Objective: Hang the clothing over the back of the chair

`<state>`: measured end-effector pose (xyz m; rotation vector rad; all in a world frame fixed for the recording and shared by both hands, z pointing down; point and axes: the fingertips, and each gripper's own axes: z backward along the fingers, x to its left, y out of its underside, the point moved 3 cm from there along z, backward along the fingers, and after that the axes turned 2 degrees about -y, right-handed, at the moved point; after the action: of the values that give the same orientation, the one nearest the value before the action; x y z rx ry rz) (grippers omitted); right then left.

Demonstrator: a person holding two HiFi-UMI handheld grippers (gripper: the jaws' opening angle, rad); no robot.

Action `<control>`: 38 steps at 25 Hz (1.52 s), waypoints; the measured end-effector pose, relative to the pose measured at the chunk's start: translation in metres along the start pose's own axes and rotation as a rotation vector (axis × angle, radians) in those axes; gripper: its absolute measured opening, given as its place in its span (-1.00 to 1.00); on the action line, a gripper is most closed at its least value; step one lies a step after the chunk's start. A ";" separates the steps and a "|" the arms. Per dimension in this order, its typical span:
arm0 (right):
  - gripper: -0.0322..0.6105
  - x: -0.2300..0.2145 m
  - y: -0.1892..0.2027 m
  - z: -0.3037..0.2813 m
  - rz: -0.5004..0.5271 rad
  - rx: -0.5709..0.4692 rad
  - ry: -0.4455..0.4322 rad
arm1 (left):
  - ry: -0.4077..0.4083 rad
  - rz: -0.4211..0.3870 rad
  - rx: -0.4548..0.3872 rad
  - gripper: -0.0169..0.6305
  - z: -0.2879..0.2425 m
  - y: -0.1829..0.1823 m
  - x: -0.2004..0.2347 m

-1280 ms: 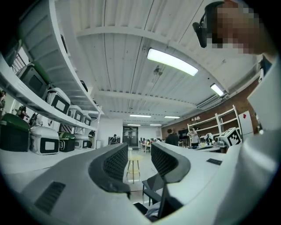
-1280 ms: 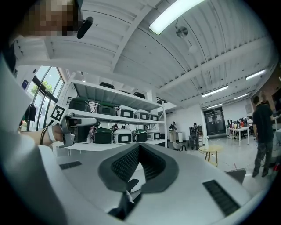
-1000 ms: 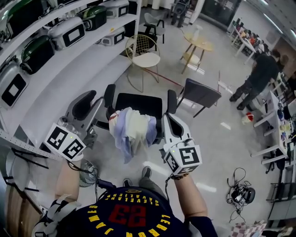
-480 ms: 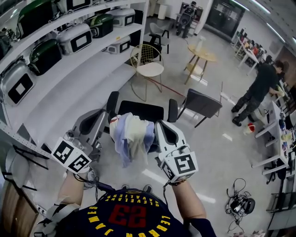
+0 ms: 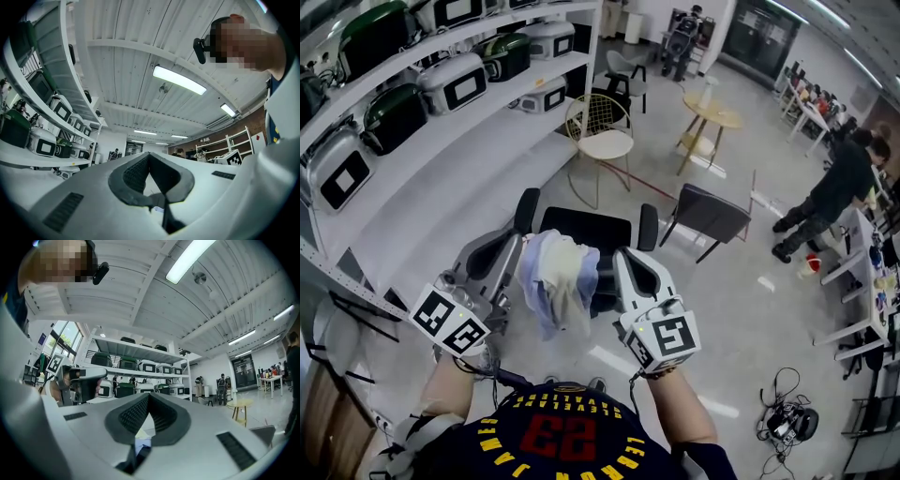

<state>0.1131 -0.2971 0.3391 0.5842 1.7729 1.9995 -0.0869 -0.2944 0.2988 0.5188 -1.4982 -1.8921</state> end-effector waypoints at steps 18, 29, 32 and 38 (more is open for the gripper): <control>-0.88 -0.002 -0.001 -0.001 0.001 -0.019 -0.053 | -0.027 0.020 0.014 -0.94 -0.001 0.005 -0.008; -0.88 -0.004 -0.005 0.000 0.008 -0.026 -0.051 | -0.027 0.022 0.026 -0.94 -0.002 0.008 -0.009; -0.88 -0.005 -0.006 0.000 0.008 -0.028 -0.050 | -0.027 0.024 0.031 -0.94 -0.003 0.008 -0.009; -0.88 -0.005 -0.003 -0.001 0.007 -0.027 -0.048 | -0.033 0.031 0.041 -0.94 -0.002 0.013 -0.006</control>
<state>0.1166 -0.3005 0.3354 0.6254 1.7159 1.9945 -0.0776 -0.2932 0.3104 0.4825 -1.5606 -1.8577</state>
